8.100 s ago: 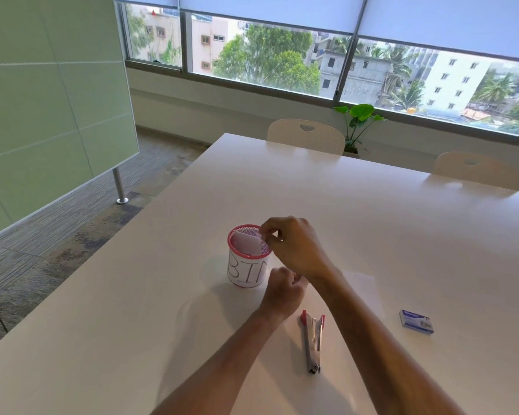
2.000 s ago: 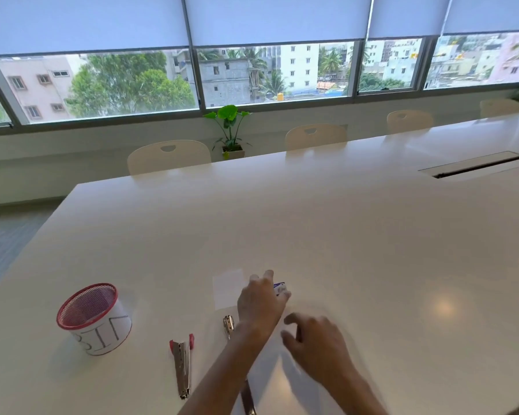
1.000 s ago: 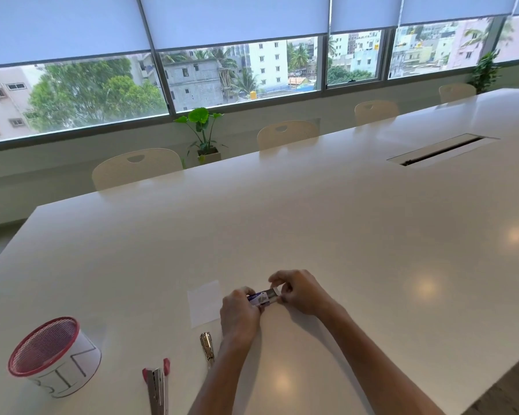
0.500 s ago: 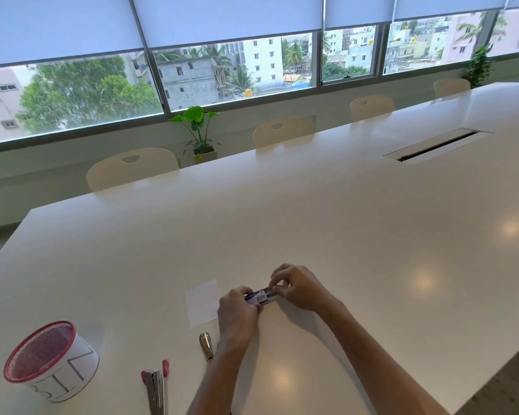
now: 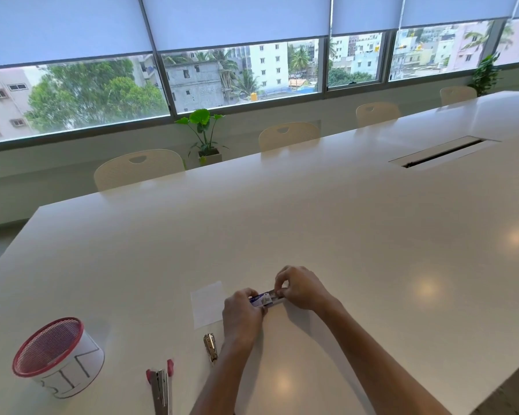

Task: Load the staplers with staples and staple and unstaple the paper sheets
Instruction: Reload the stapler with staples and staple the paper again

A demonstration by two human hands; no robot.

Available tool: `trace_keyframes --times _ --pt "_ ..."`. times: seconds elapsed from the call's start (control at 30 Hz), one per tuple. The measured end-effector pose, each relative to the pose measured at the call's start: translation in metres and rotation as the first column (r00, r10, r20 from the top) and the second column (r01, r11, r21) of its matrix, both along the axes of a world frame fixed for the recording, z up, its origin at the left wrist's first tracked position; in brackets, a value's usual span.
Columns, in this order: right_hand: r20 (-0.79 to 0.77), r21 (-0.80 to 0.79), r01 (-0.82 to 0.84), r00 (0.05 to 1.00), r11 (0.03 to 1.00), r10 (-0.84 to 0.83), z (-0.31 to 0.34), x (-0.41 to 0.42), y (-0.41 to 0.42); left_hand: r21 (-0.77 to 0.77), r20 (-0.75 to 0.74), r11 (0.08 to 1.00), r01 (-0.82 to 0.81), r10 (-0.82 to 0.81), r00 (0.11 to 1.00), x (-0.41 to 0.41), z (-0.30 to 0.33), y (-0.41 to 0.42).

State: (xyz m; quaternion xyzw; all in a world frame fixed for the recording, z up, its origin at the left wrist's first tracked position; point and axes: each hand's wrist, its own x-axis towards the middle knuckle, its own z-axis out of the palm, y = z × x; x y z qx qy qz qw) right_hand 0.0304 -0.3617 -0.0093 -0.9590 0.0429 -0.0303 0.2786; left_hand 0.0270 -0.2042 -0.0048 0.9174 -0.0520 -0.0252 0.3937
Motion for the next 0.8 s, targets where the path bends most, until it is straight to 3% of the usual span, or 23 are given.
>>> trace_keyframes --times 0.17,0.37,0.8 --pt "0.032 0.142 0.024 0.999 0.99 -0.029 0.002 -0.005 -0.004 0.008 0.02 1.0 0.009 -0.009 1.0 0.001 -0.002 0.001" --pt "0.092 0.337 0.171 0.973 0.926 -0.213 0.003 -0.008 -0.009 0.021 0.041 1.0 0.004 -0.005 0.999 0.001 -0.006 0.001" --pt "0.032 0.35 0.233 0.965 0.907 -0.26 -0.007 -0.008 0.004 0.027 0.04 1.0 0.01 -0.011 0.999 0.003 -0.009 0.002"
